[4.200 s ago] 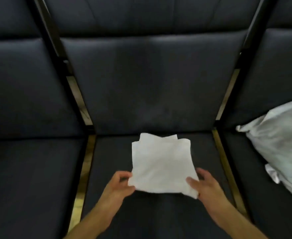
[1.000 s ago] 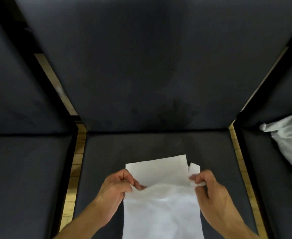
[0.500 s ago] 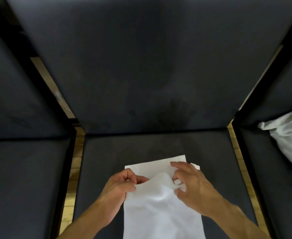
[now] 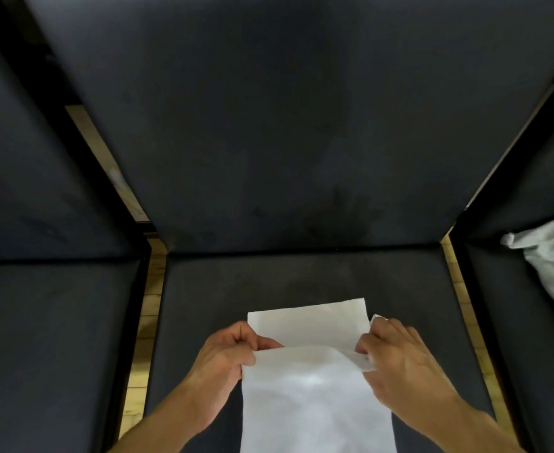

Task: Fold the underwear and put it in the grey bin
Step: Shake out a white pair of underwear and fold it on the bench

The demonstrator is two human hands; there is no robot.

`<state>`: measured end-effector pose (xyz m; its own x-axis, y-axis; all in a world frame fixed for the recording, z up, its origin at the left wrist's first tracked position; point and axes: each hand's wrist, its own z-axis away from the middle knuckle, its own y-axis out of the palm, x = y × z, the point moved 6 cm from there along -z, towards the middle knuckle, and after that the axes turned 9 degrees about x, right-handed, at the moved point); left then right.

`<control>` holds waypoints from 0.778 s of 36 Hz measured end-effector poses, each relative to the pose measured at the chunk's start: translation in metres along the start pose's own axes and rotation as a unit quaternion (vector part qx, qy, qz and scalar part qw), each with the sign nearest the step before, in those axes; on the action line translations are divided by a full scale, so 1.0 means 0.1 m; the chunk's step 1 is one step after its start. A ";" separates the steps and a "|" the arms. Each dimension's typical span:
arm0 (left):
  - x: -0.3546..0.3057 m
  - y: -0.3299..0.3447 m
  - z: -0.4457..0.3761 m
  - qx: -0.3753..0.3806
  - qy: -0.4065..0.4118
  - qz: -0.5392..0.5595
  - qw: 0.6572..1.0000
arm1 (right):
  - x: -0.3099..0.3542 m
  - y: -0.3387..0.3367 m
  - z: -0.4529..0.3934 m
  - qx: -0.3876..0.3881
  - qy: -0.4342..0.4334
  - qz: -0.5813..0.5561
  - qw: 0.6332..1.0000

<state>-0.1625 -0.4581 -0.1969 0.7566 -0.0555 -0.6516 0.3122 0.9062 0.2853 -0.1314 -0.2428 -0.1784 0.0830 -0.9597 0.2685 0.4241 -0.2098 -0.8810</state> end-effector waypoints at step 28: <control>0.00 -0.16 -0.39 -0.193 0.101 -0.218 0.951 | -0.42 0.11 -0.28 0.011 0.238 -0.373 0.897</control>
<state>-0.1899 -0.4564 -0.2290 0.4663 -0.4146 -0.7815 0.3073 0.9043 -0.2964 -0.1553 -0.2103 -0.2107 -0.6236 -0.5260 0.5783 0.2192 -0.8277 -0.5165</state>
